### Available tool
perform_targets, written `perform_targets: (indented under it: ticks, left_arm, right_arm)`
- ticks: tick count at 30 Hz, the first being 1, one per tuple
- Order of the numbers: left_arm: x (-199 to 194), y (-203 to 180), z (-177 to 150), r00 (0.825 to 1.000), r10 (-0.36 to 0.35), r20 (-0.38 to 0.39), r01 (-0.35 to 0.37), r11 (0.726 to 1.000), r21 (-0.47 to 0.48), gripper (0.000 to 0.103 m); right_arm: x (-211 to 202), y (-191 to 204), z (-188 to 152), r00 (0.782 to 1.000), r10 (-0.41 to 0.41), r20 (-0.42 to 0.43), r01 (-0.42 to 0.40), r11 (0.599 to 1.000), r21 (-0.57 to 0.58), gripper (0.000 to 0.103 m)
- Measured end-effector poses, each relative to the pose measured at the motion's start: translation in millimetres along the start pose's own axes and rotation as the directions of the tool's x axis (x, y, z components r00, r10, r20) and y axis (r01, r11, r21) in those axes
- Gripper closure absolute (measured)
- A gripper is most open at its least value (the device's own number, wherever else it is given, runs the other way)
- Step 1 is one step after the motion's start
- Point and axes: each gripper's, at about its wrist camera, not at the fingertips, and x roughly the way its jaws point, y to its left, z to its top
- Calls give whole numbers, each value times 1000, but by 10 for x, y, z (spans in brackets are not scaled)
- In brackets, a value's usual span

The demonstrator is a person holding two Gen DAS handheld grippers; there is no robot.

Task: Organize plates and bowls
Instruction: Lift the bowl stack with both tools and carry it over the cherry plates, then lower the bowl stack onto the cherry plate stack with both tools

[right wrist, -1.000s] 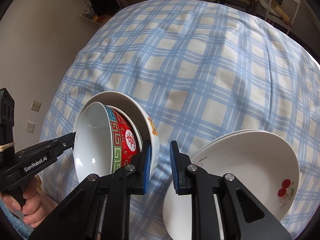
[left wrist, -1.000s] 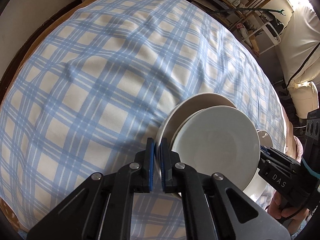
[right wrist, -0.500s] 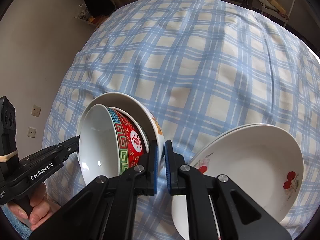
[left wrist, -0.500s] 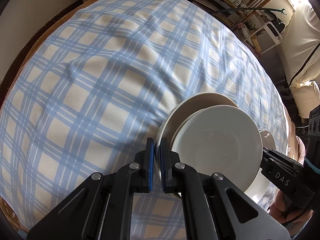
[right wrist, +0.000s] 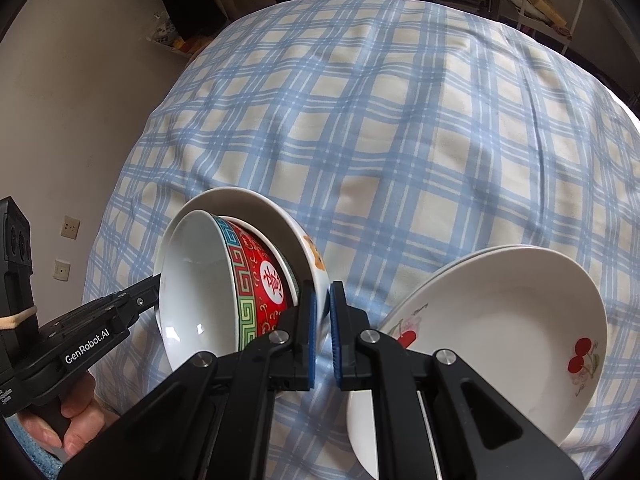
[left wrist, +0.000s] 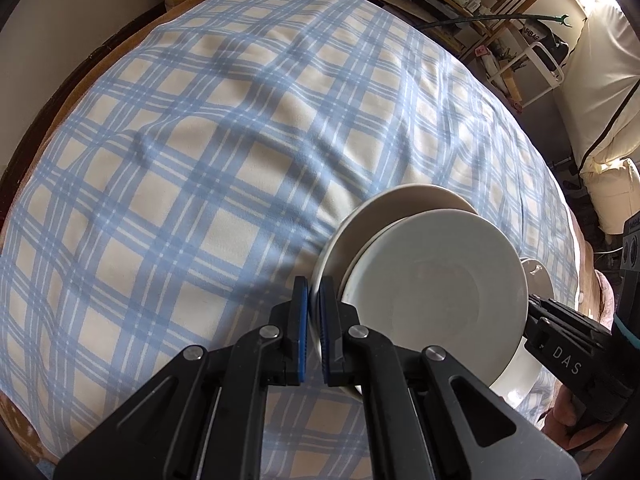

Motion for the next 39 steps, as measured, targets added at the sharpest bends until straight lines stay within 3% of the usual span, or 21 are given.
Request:
perform_targets:
  ticks: [4, 15, 25, 39]
  left_arm:
    - [-33, -85, 8, 999, 37, 2, -37, 999, 37, 100]
    - [-214, -197, 33, 999, 26, 33, -28, 998, 59, 100]
    - [-512, -511, 22, 998, 8, 67, -15, 995, 99, 100]
    - [-335, -1367, -301, 1000, -10, -5, 11, 975, 223, 100]
  right_arm:
    - [-32, 17, 14, 1000, -5, -15, 4, 1000, -18, 93]
    - [-180, -33, 16, 1000, 0, -2, 0, 1000, 10, 94]
    - [-616, -124, -2, 998, 6, 54, -7, 1000, 22, 94]
    - [-1017, -835, -397, 995, -47, 83, 37, 992, 118, 94]
